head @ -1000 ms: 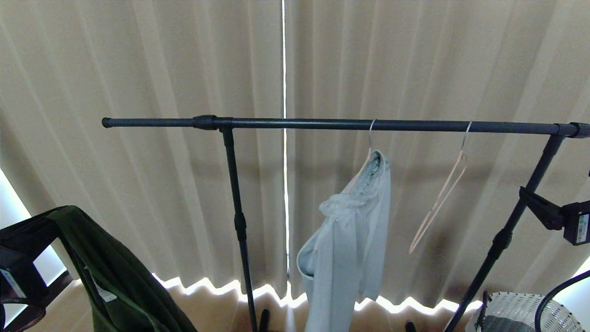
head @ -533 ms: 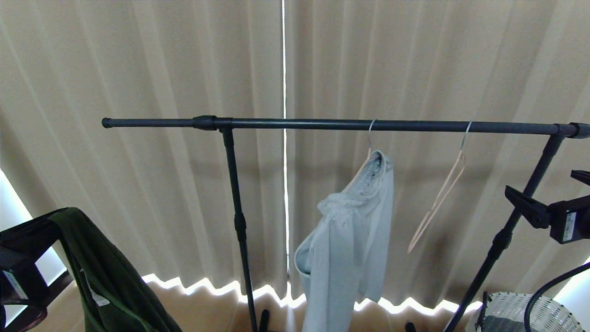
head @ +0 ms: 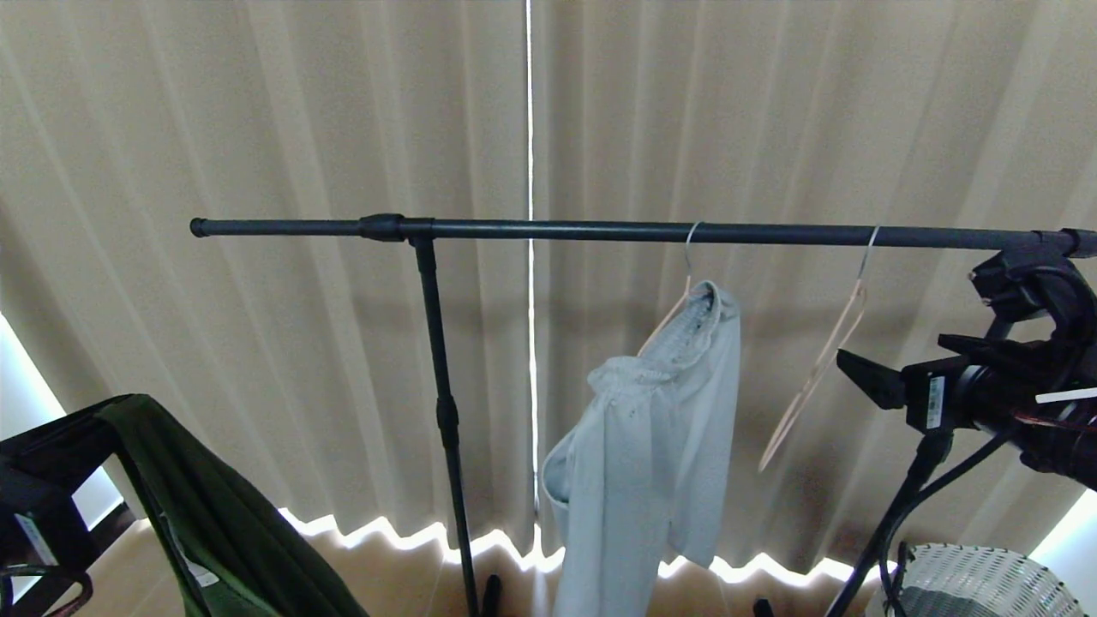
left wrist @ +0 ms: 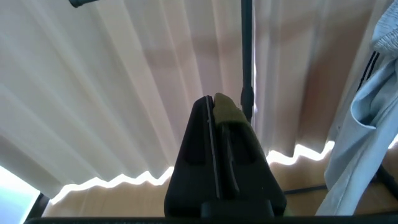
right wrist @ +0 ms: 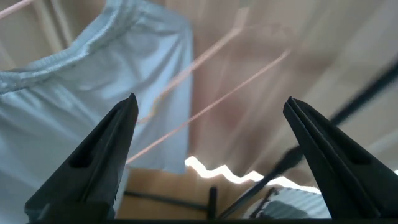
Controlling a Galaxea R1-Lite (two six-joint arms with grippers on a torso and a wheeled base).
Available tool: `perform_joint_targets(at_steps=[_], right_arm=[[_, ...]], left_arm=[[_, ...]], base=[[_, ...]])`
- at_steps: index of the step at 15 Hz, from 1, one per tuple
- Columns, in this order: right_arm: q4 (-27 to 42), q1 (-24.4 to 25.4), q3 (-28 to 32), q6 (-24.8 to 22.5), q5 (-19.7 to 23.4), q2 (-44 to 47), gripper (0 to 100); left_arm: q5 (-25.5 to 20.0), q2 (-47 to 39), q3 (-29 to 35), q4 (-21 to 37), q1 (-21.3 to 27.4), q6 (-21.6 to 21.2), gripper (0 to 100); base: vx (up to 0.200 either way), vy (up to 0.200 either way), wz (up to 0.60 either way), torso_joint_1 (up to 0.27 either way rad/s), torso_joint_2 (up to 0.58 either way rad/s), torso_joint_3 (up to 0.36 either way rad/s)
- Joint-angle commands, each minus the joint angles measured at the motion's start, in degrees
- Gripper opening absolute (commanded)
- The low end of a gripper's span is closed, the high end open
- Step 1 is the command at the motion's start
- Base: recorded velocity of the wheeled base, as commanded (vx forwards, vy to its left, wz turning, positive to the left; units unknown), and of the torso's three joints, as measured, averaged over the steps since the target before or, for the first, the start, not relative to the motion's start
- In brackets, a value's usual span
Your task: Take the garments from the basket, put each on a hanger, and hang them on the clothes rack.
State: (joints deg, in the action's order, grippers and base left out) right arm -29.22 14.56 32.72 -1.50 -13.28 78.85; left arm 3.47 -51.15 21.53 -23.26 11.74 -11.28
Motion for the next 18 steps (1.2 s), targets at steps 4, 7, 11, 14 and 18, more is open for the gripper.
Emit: perform_joint_targets(at_steps=[4,7,11,14,18], right_arm=[[-0.2,3.7,4.6,4.5,-2.3,8.5,100],[0.0,3.7,7.9,6.1,-5.9,13.3,100],[0.3,3.6,8.1,7.2,-9.3,15.2,100],[4.0,3.3,8.1,8.2,-12.0,14.6,100],[6.0,2.6,8.0,9.1,-14.8,14.6,100]], left_arm=[[0.0,-0.2,0.0,0.0,0.0,0.0,0],[0.0,-0.1,0.0,0.0,0.0,0.0,0],[0.0,0.0,0.1,-0.1,0.0,0.0,0],[0.0,0.0,0.2,0.0,0.0,0.0,0],[0.0,0.0,0.2,0.0,0.1,0.0,0]], base=[[0.0,0.0,0.0,0.0,0.0,0.0],[0.0,0.0,0.0,0.0,0.0,0.0],[0.0,0.0,0.0,0.0,0.0,0.0],[0.0,0.0,0.0,0.0,0.0,0.0],[0.0,0.0,0.0,0.0,0.0,0.0]])
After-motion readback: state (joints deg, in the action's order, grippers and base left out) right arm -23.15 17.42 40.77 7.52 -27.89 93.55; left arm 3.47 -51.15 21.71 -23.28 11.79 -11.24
